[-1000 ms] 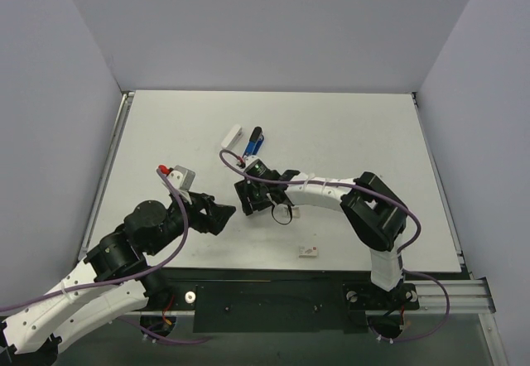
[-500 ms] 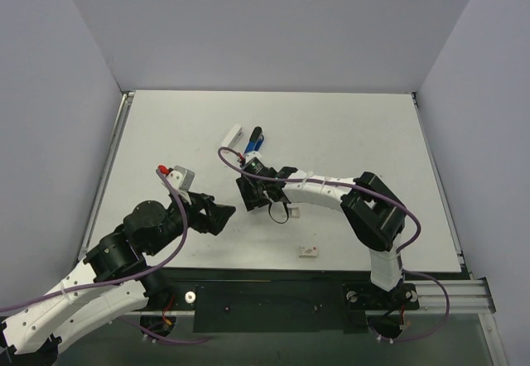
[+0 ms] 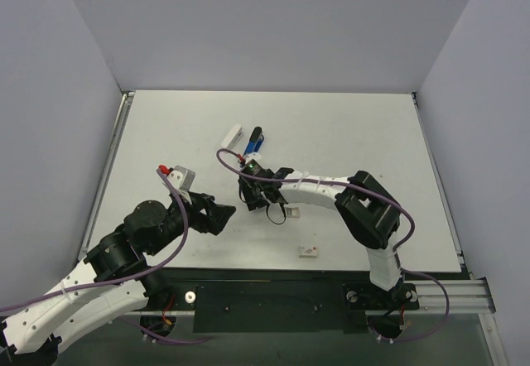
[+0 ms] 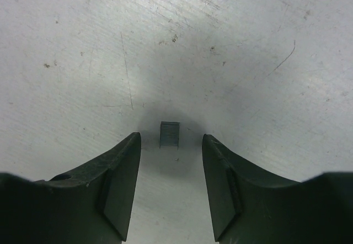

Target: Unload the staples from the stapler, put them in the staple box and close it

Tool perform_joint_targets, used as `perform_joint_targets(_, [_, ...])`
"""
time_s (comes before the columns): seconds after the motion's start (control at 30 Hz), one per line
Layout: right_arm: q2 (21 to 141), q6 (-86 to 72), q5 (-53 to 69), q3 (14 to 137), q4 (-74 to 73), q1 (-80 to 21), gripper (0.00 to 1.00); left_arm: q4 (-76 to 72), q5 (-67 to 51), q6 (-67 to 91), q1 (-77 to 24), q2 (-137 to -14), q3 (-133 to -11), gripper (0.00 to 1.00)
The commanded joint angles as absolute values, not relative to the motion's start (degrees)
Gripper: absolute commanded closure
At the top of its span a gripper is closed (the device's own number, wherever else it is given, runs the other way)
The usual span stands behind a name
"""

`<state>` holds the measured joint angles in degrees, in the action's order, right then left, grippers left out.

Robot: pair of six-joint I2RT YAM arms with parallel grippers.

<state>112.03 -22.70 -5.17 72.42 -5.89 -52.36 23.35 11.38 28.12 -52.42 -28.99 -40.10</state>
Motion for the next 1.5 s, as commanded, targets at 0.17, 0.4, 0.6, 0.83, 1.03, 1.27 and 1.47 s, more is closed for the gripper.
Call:
perform_joint_targets(0.17, [114.87, -23.99, -9.32, 75.50, -8.88, -54.14, 0.62, 21.88, 11.95, 28.04, -52.56, -28.92, -41.22, 0.15])
perform_joint_targets(0.4, [115.31, -24.17, -11.51, 75.76, -9.84, -54.93, 0.69, 22.15, 12.30, 28.04, -52.56, -28.74, -41.13, 0.14])
perform_joint_targets(0.6, [116.19, -25.05, -13.88, 76.02, -10.90, -55.63, 0.83, 21.53, 12.04, 28.04, -52.56, -29.09, -40.78, 0.14])
perform_joint_targets(0.83, [115.23, -25.84, -15.55, 76.29, -11.16, -55.90, 0.97, 21.71, 12.04, 28.04, -52.56, -29.27, -41.31, 0.14])
perform_joint_targets(1.03, [109.61, -26.63, -16.61, 74.54, -11.95, -56.25, 0.97, 21.88, 12.04, 27.95, -52.56, -29.62, -41.92, 0.15])
perform_joint_targets(1.27, [99.95, -27.68, -18.19, 68.91, -13.09, -55.99, 0.97, 21.45, 11.69, 27.86, -52.56, -30.59, -42.01, 0.15])
perform_joint_targets(1.47, [92.21, -30.41, -20.48, 60.93, -13.71, -55.11, 0.97, 20.66, 11.60, 27.95, -52.56, -30.85, -41.75, 0.14])
